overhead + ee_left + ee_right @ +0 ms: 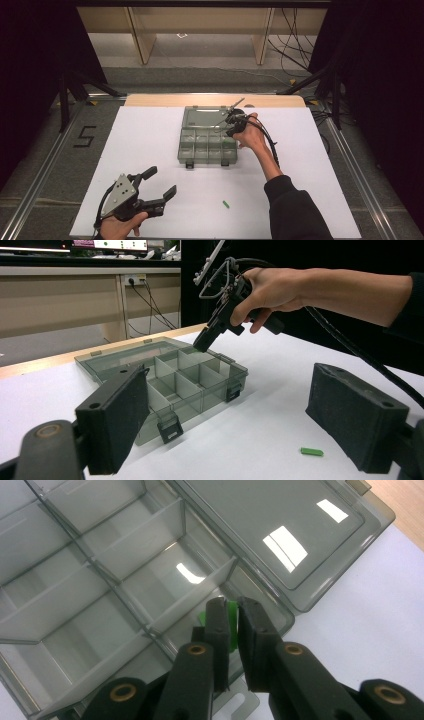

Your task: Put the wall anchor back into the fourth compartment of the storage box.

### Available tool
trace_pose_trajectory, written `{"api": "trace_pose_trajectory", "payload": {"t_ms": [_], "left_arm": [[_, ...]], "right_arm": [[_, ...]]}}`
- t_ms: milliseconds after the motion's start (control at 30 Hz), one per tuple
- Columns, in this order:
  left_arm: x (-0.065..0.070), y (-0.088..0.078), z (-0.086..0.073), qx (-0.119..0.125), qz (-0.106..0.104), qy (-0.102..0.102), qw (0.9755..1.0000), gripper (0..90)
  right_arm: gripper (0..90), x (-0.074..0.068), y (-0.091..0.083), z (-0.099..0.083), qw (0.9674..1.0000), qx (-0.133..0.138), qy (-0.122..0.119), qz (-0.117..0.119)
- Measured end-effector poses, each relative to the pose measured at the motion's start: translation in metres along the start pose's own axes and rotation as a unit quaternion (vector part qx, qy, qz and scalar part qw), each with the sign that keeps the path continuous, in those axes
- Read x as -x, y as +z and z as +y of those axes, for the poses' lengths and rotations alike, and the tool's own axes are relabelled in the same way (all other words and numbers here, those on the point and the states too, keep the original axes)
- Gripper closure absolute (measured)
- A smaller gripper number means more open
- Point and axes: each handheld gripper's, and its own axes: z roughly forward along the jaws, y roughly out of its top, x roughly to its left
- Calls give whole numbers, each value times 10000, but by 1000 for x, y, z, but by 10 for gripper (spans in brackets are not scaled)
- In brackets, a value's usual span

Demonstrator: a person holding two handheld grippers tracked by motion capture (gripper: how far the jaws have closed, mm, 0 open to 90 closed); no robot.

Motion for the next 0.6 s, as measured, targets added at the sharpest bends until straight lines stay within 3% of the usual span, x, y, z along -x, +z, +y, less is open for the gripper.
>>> {"api": "trace_pose_trajectory", "payload": {"t_ms": [400, 600], "left_arm": [[0, 0, 0, -12, 2, 22, 10000, 160], [0, 0, 0, -18, 2, 23, 10000, 160]], "right_arm": [[461, 0, -9, -5, 9995, 189, 232, -126], [389, -5, -19, -12, 9990, 243, 365, -88]]}}
